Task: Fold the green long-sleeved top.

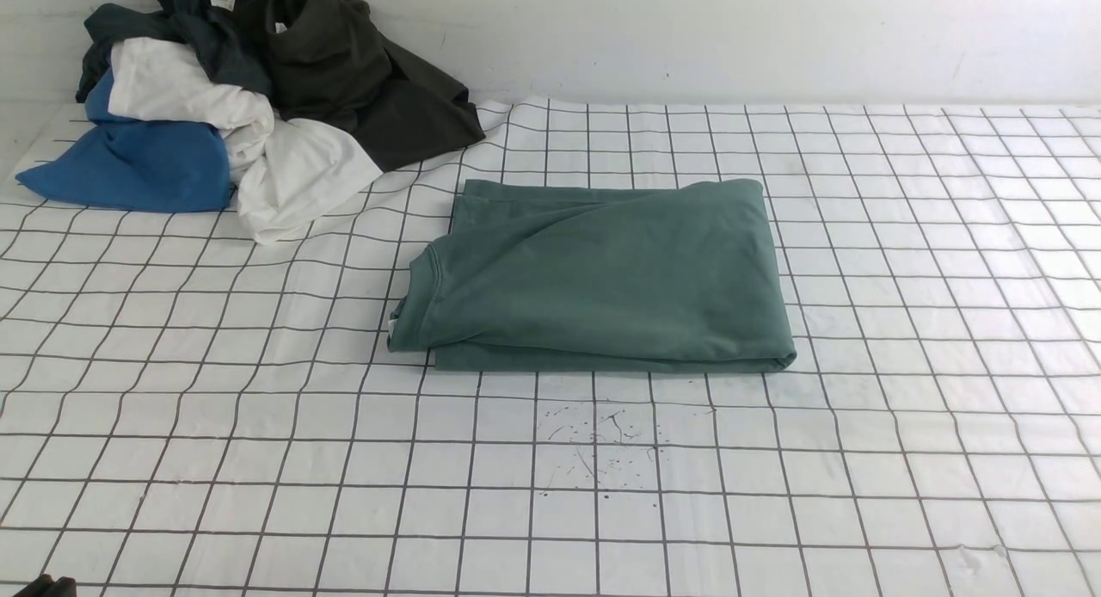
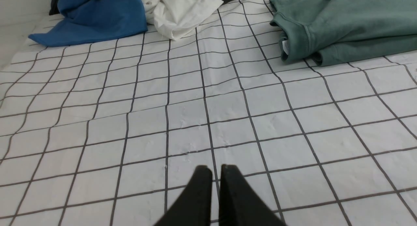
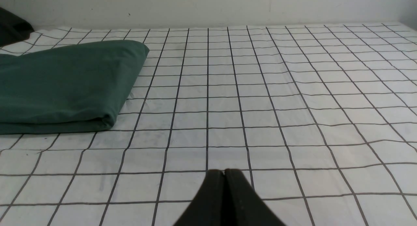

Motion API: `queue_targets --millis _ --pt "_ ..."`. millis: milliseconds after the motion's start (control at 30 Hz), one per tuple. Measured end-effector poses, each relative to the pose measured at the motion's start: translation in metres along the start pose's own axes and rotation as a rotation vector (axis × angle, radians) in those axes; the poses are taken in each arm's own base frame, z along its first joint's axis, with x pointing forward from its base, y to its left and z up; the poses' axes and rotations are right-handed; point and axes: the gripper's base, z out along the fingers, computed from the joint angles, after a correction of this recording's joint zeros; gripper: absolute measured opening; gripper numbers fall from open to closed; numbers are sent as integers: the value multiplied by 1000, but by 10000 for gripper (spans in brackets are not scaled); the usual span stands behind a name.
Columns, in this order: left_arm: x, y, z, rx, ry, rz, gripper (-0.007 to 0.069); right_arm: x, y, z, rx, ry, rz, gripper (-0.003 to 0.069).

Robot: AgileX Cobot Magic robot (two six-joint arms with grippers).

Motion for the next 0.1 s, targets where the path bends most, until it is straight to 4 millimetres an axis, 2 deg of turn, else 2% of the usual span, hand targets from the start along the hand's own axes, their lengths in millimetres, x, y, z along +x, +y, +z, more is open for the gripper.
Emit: queue_targets --millis 100 --pt "0 0 0 0 0 0 23 0 0 0 0 0 0 -14"
